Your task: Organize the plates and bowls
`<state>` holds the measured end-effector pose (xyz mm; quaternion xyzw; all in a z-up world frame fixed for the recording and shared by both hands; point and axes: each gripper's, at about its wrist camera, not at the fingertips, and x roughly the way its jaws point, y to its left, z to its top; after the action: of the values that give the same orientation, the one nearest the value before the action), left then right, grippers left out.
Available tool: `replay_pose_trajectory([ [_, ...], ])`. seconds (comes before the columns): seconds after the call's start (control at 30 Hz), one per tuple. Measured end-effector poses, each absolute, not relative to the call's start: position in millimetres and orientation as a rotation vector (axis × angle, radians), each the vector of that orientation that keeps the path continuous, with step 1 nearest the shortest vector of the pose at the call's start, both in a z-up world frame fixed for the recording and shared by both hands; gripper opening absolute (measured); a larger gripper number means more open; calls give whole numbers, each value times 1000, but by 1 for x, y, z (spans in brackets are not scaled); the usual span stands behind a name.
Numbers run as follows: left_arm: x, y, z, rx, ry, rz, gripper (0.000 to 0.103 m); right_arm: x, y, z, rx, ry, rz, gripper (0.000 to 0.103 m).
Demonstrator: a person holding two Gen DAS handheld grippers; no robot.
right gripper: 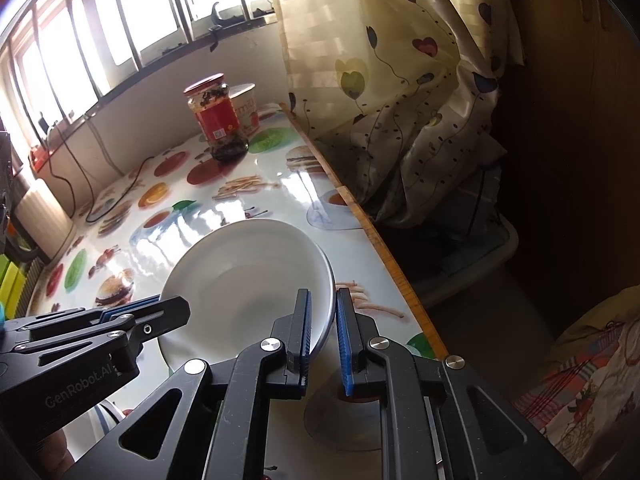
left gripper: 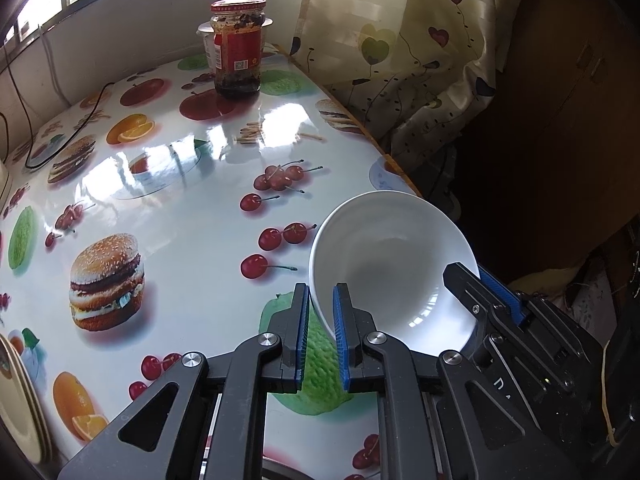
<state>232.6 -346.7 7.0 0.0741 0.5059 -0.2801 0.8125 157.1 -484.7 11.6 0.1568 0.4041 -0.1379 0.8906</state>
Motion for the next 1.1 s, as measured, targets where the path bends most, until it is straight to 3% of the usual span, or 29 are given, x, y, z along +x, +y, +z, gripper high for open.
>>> replay_pose_trajectory([
  [1.1, 195, -296, 53, 79, 964, -630, 13, 116, -441, 60, 301, 732, -280, 13],
])
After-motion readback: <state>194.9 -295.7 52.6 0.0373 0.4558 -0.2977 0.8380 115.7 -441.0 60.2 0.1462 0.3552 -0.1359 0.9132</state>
